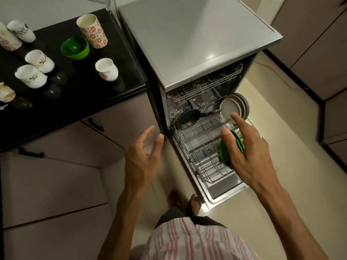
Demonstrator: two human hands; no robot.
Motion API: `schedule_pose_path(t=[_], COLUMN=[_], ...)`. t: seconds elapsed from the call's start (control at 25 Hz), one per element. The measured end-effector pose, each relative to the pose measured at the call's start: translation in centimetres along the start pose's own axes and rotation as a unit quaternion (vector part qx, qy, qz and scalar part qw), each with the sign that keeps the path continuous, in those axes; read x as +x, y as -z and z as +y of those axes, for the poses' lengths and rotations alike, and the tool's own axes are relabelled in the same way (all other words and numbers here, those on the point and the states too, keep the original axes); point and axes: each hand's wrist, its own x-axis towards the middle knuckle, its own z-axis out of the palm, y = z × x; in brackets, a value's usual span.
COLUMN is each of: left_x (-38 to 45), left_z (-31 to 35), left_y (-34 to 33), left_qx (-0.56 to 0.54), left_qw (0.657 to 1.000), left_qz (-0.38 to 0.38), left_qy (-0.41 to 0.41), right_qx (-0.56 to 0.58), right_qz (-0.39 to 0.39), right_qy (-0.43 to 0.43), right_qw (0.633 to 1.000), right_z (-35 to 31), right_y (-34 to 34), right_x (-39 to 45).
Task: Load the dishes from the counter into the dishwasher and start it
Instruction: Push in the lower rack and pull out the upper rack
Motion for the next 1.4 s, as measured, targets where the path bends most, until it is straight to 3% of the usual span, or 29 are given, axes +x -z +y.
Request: schedule_pose_path(t=[0.48, 0.68, 1.0, 1.4], left_x=[0.5, -1.4, -6.9, -8.3], left_z=[3.5, 5.8, 8.1, 7.7], left_y=[-5.8, -10.7, -19.6, -24.4], left_qx=[0.021, 0.042, 0.019, 0.044], left_qw=[0.997, 0.998, 0.998, 0.996], left_qz=[-0.064, -0.044, -0.004, -0.030], left_qy=[-0.027, -0.019, 0.066, 0.065], right_qx=[-0.002, -0.009, -0.030, -0.038], right_qz=[0.000, -0.040, -0.123, -0.141], right_qy=[-0.026, -0.007, 0.031, 0.056], right_qw=[1.000, 0.999, 0.991, 0.988], right_z=[4.0, 8.1, 15.7, 20.0], right_y=[2.1, 5.3, 10.8, 11.3], right_x=[1.0, 1.9, 2.9, 2.3])
